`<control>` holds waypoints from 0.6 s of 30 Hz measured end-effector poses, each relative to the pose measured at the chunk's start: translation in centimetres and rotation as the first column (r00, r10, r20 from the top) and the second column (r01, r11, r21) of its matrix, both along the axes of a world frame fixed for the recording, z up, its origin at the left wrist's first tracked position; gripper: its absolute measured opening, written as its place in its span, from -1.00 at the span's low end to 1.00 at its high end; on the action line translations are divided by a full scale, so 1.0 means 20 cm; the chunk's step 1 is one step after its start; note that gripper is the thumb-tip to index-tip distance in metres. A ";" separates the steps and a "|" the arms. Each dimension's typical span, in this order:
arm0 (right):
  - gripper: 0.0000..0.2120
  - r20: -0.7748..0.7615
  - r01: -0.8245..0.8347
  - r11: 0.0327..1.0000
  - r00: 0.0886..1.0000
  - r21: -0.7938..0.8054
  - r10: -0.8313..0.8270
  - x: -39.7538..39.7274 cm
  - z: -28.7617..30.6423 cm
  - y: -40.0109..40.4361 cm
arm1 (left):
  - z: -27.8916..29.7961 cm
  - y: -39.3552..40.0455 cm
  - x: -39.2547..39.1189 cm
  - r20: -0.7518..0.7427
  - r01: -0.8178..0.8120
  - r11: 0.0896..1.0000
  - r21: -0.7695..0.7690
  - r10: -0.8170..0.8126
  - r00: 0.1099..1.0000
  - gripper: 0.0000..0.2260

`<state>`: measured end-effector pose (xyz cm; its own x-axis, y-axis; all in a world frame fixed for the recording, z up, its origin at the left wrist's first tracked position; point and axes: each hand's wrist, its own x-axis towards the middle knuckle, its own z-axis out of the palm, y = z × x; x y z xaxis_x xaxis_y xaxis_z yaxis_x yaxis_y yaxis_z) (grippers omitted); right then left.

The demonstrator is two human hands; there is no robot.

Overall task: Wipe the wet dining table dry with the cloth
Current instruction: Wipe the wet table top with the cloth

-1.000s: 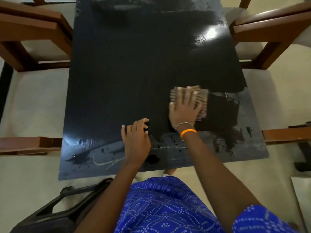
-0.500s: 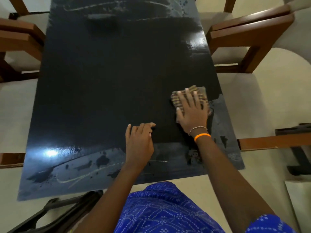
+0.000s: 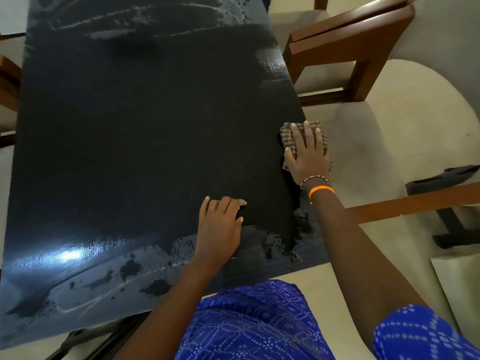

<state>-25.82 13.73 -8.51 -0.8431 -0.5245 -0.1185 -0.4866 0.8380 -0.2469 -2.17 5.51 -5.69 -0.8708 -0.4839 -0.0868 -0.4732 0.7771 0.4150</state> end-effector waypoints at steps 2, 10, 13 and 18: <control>-0.42 -0.003 -0.019 1.000 1.000 0.014 0.019 0.09 0.01 0.11 | -0.01 0.02 -0.02 0.000 0.022 1.000 -0.010 -0.022 1.000 -0.72; -0.43 -0.074 -0.034 0.998 0.997 0.055 0.038 0.63 -0.01 0.64 | -0.03 0.03 -0.03 -0.023 0.058 0.996 -0.060 -0.060 0.998 -0.73; -0.43 -0.065 -0.014 0.998 0.998 0.067 0.018 0.69 -0.01 0.68 | -0.04 0.03 -0.01 -0.027 0.069 0.995 -0.074 -0.071 0.997 -0.73; -0.40 -0.015 -0.024 0.996 1.000 0.081 0.026 0.48 0.02 0.48 | -0.04 0.07 -0.01 0.023 0.071 0.994 -0.083 -0.070 0.997 -0.69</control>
